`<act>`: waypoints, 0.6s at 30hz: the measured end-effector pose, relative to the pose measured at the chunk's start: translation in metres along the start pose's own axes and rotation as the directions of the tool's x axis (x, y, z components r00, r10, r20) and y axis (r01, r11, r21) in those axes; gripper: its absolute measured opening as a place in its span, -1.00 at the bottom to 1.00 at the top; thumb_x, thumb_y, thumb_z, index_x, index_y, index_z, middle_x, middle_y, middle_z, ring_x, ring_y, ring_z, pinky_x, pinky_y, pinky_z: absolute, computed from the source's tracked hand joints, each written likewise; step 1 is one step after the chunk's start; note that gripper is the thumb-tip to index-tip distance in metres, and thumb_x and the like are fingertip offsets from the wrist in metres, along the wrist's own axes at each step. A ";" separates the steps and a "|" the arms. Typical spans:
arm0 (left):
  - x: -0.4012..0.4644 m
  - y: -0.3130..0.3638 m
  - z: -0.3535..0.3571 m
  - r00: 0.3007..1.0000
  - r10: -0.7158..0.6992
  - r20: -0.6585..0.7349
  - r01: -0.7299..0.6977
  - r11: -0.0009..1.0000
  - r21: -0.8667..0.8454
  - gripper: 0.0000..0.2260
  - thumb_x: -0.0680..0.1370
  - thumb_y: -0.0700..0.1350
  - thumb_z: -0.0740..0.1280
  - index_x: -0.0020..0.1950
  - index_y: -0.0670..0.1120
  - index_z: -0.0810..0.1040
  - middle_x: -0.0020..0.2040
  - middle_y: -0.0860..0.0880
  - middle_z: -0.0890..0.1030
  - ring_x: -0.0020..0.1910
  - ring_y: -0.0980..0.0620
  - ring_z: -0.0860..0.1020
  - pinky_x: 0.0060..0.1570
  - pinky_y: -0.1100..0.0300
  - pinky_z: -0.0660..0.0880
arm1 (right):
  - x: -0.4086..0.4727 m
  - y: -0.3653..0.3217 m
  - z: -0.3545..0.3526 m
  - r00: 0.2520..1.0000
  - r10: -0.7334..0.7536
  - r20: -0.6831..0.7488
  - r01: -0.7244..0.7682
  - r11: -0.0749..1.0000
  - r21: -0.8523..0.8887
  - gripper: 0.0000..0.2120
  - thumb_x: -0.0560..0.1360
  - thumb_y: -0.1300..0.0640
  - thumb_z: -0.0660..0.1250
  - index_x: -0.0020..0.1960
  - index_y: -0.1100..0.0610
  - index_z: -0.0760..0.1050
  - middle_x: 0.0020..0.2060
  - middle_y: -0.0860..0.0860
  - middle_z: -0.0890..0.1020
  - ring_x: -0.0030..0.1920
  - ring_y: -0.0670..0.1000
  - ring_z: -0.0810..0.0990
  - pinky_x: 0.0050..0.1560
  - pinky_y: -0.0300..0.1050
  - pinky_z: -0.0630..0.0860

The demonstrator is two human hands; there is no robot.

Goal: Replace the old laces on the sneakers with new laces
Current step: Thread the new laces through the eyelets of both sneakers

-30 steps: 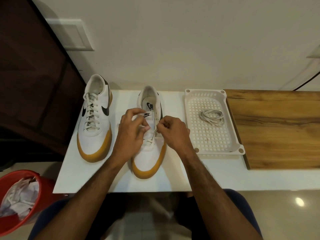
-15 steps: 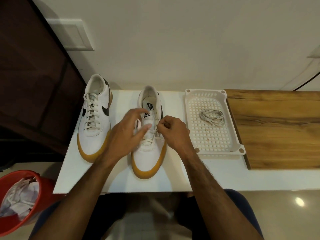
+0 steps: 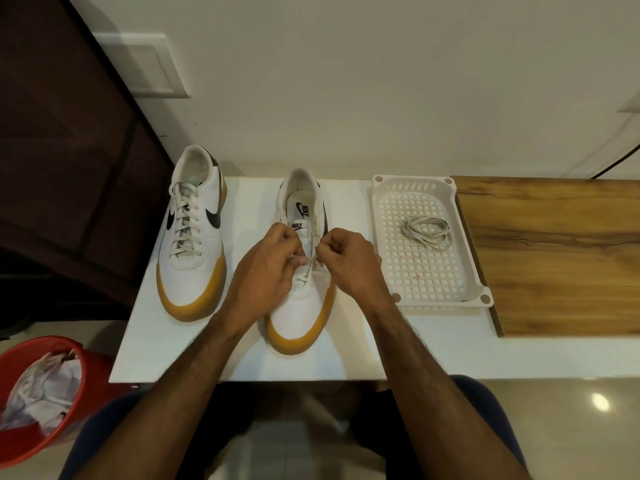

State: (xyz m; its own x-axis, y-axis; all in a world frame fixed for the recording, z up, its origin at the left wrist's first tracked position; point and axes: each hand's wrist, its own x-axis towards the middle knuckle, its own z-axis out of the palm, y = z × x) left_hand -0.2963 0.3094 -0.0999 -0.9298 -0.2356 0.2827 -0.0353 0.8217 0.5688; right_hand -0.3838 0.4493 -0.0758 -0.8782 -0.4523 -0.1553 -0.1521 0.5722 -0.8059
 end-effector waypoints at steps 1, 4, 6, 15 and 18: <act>0.001 0.001 0.000 0.998 -0.062 -0.021 0.060 0.995 -0.083 -0.96 0.61 -0.19 0.36 -0.04 -0.12 0.55 0.08 -0.02 0.52 -0.01 0.05 0.55 0.01 0.29 0.47 | 0.000 0.000 0.000 1.000 0.000 -0.002 0.000 1.000 -0.002 -0.86 0.48 -0.02 0.29 -0.25 -0.09 0.53 -0.33 -0.15 0.64 -0.20 -0.07 0.63 0.14 0.27 0.53; 0.002 0.006 -0.005 0.964 -0.266 0.007 0.244 0.875 -0.418 -0.86 0.64 -0.24 0.29 -0.10 -0.10 0.54 0.01 0.02 0.59 -0.05 0.05 0.59 -0.03 0.17 0.54 | 0.001 0.002 -0.002 1.000 0.000 -0.009 0.000 1.000 0.003 -0.86 0.49 -0.02 0.30 -0.23 -0.09 0.53 -0.30 -0.15 0.66 -0.19 -0.07 0.63 0.15 0.26 0.53; 0.004 0.011 -0.016 0.896 -0.444 0.006 0.315 0.627 -0.713 -0.78 0.68 -0.24 0.21 -0.13 -0.07 0.50 -0.08 0.00 0.63 -0.24 0.03 0.58 -0.26 0.14 0.56 | 0.002 0.002 -0.002 1.000 -0.001 -0.010 0.001 1.000 0.000 -0.87 0.50 -0.02 0.30 -0.22 -0.10 0.54 -0.30 -0.16 0.66 -0.19 -0.07 0.64 0.16 0.26 0.52; 0.000 -0.020 -0.027 0.768 -0.598 -0.231 0.488 0.779 -0.394 -0.82 0.60 -0.17 0.33 0.18 -0.05 0.44 0.19 0.03 0.43 0.09 -0.01 0.49 0.11 -0.01 0.51 | 0.002 0.002 -0.002 1.000 -0.019 0.008 0.019 1.000 0.018 -0.92 0.56 -0.03 0.35 -0.08 -0.06 0.53 -0.25 -0.21 0.60 -0.15 -0.12 0.60 0.16 0.25 0.52; 0.000 -0.015 -0.023 0.851 -0.412 -0.325 0.400 0.910 -0.106 -0.60 0.54 -0.19 0.40 0.35 -0.15 0.39 0.29 -0.14 0.37 0.25 -0.15 0.41 0.22 -0.03 0.40 | 0.000 0.002 0.001 0.992 -0.124 -0.012 0.124 0.991 0.046 -0.92 0.56 0.06 0.38 0.02 -0.01 0.49 -0.20 -0.12 0.59 -0.17 -0.07 0.59 0.02 0.12 0.58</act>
State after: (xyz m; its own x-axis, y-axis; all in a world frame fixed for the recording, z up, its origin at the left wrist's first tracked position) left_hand -0.2877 0.2851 -0.0901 -0.6578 -0.7078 0.2575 -0.3651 0.5986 0.7130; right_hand -0.3837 0.4496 -0.0779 -0.8579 -0.5115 -0.0477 -0.2391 0.4797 -0.8442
